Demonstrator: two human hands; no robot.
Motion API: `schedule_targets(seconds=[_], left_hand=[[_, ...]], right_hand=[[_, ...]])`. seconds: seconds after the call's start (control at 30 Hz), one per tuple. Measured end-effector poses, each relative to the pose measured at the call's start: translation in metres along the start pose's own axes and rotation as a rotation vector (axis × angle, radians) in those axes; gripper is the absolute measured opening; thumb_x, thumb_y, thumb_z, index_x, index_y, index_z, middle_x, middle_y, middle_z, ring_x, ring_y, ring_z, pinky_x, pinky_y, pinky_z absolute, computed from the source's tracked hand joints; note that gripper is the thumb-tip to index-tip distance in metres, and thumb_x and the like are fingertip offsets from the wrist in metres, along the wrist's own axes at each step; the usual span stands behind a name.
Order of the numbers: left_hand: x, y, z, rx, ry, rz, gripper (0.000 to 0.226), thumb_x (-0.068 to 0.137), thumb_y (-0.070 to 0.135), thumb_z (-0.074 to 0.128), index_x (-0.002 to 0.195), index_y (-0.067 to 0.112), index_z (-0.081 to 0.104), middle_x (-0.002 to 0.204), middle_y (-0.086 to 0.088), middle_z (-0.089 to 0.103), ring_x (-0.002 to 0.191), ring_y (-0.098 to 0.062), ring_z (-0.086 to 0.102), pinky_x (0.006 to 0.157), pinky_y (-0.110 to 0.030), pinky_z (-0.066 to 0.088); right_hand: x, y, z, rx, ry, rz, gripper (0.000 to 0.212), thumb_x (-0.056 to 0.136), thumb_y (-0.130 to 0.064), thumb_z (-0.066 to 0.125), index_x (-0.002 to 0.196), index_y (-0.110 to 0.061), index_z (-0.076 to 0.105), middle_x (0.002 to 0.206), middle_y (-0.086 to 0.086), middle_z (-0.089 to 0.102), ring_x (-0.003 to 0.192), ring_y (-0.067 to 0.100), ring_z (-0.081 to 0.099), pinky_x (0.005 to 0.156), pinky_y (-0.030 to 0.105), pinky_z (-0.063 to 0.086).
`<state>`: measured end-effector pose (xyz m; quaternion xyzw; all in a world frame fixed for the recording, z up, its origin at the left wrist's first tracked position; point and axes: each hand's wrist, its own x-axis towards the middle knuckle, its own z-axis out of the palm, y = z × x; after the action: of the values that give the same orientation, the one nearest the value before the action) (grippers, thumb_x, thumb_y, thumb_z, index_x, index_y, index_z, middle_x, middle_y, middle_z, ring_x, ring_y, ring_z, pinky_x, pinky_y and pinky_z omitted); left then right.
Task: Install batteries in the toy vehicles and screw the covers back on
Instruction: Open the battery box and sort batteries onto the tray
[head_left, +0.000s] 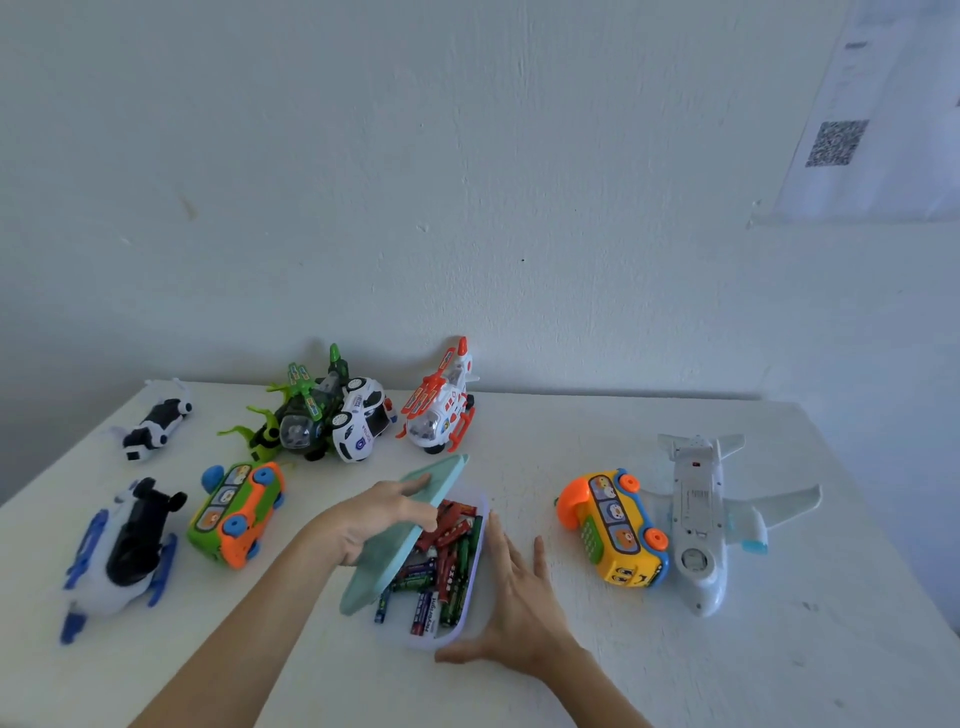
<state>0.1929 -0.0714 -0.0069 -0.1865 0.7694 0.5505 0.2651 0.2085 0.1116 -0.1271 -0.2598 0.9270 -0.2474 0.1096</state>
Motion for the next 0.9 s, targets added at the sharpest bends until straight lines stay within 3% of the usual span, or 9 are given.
schedule_targets(seconds=[0.17, 0.23, 0.37, 0.47, 0.57, 0.67, 0.73, 0.83, 0.9], left_hand=[[-0.005, -0.007, -0.015, -0.058, -0.001, 0.017, 0.102, 0.031, 0.037, 0.072, 0.130, 0.044, 0.049, 0.116, -0.009, 0.052, 0.093, -0.025, 0.050, 0.070, -0.029, 0.044], [-0.009, -0.014, -0.025, -0.181, -0.002, 0.044, 0.091, 0.032, 0.039, 0.074, 0.122, 0.034, 0.057, 0.118, -0.012, 0.052, 0.098, -0.031, 0.051, 0.081, -0.036, 0.047], [-0.010, -0.044, -0.055, -0.616, 0.039, 0.077, 0.086, 0.038, 0.037, 0.075, 0.116, 0.005, 0.056, 0.102, -0.026, 0.058, 0.088, -0.039, 0.057, 0.075, -0.042, 0.045], [-0.011, -0.066, -0.063, -0.823, 0.054, 0.096, 0.066, 0.062, 0.040, 0.060, 0.118, 0.006, 0.056, 0.103, -0.029, 0.059, 0.091, -0.044, 0.056, 0.076, -0.044, 0.045], [-0.007, -0.088, -0.062, -0.956, 0.054, 0.087, 0.051, 0.074, 0.034, 0.046, 0.112, 0.003, 0.060, 0.098, -0.030, 0.064, 0.086, -0.044, 0.060, 0.078, -0.046, 0.047], [-0.004, -0.099, -0.057, -0.952, 0.097, 0.075, 0.043, 0.069, 0.025, 0.049, 0.094, -0.004, 0.069, 0.078, -0.025, 0.069, 0.062, -0.037, 0.067, 0.065, -0.039, 0.054], [0.000, -0.104, -0.054, -0.934, 0.085, 0.026, 0.038, 0.069, 0.020, 0.048, 0.082, -0.005, 0.073, 0.077, -0.025, 0.069, 0.061, -0.037, 0.068, 0.059, -0.039, 0.057], [0.013, -0.117, -0.056, -0.733, 0.157, 0.028, 0.031, 0.086, 0.010, 0.043, 0.103, -0.002, 0.067, 0.093, -0.026, 0.070, 0.081, -0.040, 0.068, 0.077, -0.048, 0.054], [0.020, -0.123, -0.057, -0.419, 0.299, 0.139, 0.029, 0.079, 0.008, 0.055, 0.106, 0.006, 0.064, 0.094, -0.018, 0.073, 0.086, -0.037, 0.068, 0.080, -0.051, 0.053]], right_hand=[[-0.005, -0.002, -0.003, 0.021, 0.000, -0.025, 0.128, 0.042, -0.099, 0.040, 0.147, -0.039, 0.001, 0.159, -0.010, -0.003, 0.143, 0.001, -0.012, 0.114, 0.046, -0.020], [-0.008, -0.002, -0.006, 0.040, 0.006, -0.006, 0.123, 0.042, -0.097, 0.046, 0.144, -0.037, 0.012, 0.159, -0.011, 0.000, 0.143, -0.001, -0.008, 0.114, 0.044, -0.021], [-0.020, 0.003, -0.028, 0.048, -0.049, 0.064, 0.118, 0.039, -0.089, 0.060, 0.139, -0.040, 0.020, 0.158, -0.015, 0.004, 0.145, 0.003, 0.001, 0.114, 0.042, -0.017], [-0.032, 0.009, -0.050, 0.076, -0.116, 0.123, 0.105, 0.044, -0.075, 0.074, 0.132, -0.042, 0.027, 0.157, -0.018, 0.009, 0.143, 0.008, 0.017, 0.119, 0.040, 0.007], [-0.043, 0.009, -0.069, 0.056, -0.170, 0.179, 0.102, 0.047, -0.060, 0.084, 0.131, -0.037, 0.031, 0.153, -0.016, 0.024, 0.129, 0.011, 0.038, 0.104, 0.030, 0.038], [-0.049, 0.001, -0.081, -0.033, -0.238, 0.245, 0.097, 0.057, -0.042, 0.087, 0.136, -0.027, 0.034, 0.147, -0.011, 0.033, 0.123, 0.014, 0.044, 0.095, 0.030, 0.045], [-0.051, -0.006, -0.087, -0.127, -0.306, 0.296, 0.082, 0.071, -0.021, 0.081, 0.139, -0.020, 0.035, 0.143, -0.004, 0.038, 0.124, 0.019, 0.044, 0.095, 0.035, 0.046], [-0.048, -0.021, -0.097, -0.361, -0.318, 0.321, 0.052, 0.086, -0.001, 0.053, 0.135, -0.017, 0.043, 0.134, 0.003, 0.050, 0.118, 0.023, 0.052, 0.090, 0.034, 0.049], [-0.040, -0.033, -0.101, -0.453, -0.191, 0.320, 0.046, 0.089, 0.002, 0.043, 0.129, -0.020, 0.049, 0.125, 0.000, 0.056, 0.108, 0.022, 0.059, 0.079, 0.030, 0.048]])
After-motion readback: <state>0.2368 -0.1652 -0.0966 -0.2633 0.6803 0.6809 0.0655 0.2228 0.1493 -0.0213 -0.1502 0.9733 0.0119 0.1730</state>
